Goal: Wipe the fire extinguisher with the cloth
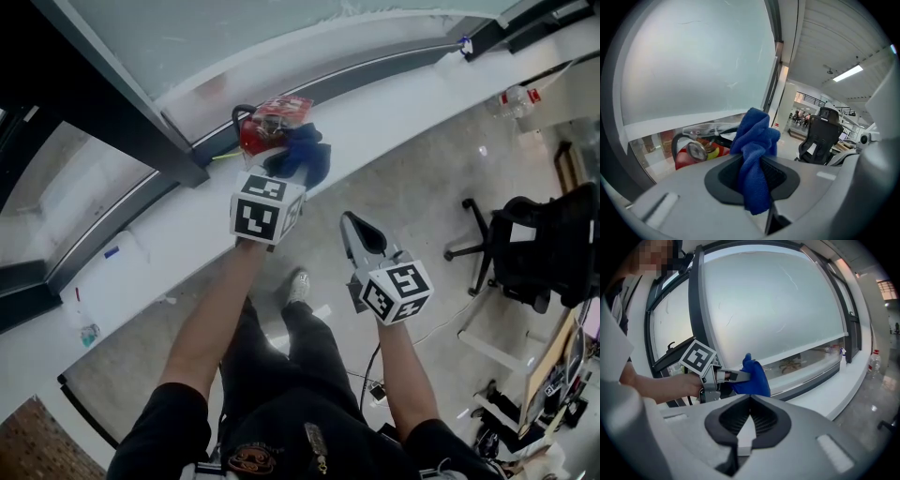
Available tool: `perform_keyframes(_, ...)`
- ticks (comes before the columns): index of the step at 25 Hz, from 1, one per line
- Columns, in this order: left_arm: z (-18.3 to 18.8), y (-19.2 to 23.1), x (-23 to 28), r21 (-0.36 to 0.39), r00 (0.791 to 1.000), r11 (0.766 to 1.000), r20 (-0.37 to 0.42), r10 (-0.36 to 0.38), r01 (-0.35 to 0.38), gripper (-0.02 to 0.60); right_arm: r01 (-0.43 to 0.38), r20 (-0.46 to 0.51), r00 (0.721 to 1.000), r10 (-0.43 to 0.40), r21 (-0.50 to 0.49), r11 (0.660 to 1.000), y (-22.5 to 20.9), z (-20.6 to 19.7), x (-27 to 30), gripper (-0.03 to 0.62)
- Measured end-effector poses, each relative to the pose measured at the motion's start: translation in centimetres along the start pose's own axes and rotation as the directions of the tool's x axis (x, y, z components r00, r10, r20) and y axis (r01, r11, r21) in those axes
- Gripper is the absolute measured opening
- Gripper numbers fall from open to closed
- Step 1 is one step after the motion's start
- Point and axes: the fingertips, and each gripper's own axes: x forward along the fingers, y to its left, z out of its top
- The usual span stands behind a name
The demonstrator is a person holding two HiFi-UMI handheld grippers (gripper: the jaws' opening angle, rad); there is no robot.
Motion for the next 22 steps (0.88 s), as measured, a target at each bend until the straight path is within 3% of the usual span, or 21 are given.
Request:
perform_keyframes(6, -0.7, -4.8, 2.0, 0.032, 0.993, 0.994, -0.053, -0.101, 0.103, 0.074, 0.005, 0.004, 1.0, -0.005, -0.01, 1.0, -1.3, 0.1, -1.9, 0.003)
perform_keyframes(8, -0.7, -5.5, 2.2, 0.029, 0.993, 0.994, -0.055, -0.102, 0.104, 0.074, 0.006, 0.006, 1.0, -0.006, -0.015, 1.0, -1.7, 0.2, -2.3, 0.003)
perform_keyframes(13, 0.6, -2.0, 0.7, -0.031, 0.999, 0.999, -0.023, 0.031, -0.031, 0.074, -0.007, 0.015, 1.0, 0.007, -0.028, 1.0, -2.0, 0.6, -2.8, 0.003)
perform_keyframes(18, 1.4, 3.0, -1.2, -0.113, 0.986, 0.979, 0.0, 0.169, -0.168, 0.074, -0.021, 0.012, 1.0, 0.022, -0.029, 0.999, -1.4, 0.4, -2.7, 0.003)
perform_keyframes(22, 1.3, 4.0, -1.6, -0.134, 0.98, 0.972, 0.012, 0.198, -0.194, 0.072, -0.022, 0.007, 1.0, 0.022, -0.023, 0.999, -1.4, 0.0, -2.6, 0.003)
